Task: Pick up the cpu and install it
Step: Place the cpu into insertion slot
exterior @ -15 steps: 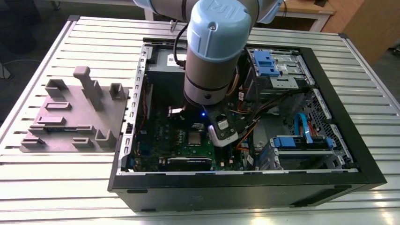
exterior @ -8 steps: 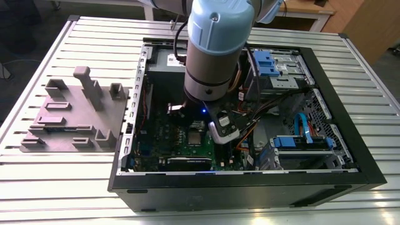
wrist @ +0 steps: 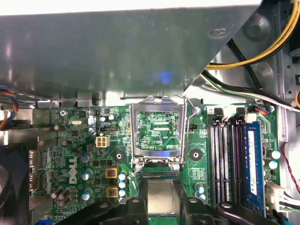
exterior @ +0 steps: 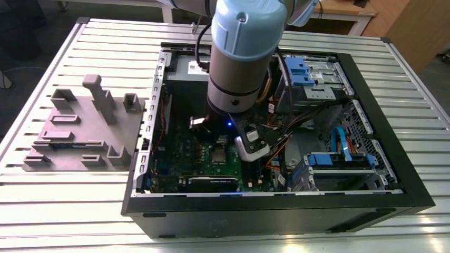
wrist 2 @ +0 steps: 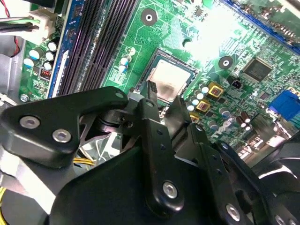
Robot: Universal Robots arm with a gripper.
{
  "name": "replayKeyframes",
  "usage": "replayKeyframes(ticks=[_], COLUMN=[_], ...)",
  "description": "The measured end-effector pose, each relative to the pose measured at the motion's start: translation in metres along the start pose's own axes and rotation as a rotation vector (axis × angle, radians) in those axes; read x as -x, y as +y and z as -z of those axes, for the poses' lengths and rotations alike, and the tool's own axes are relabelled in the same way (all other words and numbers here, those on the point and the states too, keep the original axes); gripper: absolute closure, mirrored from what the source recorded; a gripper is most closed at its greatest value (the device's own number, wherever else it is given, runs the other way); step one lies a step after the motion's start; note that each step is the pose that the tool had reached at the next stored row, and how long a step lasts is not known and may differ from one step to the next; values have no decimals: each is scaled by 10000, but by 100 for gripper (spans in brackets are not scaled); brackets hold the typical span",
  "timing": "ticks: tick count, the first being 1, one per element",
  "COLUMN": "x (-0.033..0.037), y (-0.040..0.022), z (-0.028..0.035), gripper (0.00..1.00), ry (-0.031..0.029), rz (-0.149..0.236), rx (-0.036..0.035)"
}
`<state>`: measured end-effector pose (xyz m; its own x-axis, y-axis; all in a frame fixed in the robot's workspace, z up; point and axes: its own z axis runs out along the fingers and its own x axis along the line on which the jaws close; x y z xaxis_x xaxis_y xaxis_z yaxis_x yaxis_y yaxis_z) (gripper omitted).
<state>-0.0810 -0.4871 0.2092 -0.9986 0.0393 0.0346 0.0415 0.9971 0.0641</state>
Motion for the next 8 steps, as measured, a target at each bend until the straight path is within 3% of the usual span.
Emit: replayKeyframes(ticks=[8], x=[1], y=[2], z=[23], gripper=[66], ry=[3], rz=[0], rx=[6])
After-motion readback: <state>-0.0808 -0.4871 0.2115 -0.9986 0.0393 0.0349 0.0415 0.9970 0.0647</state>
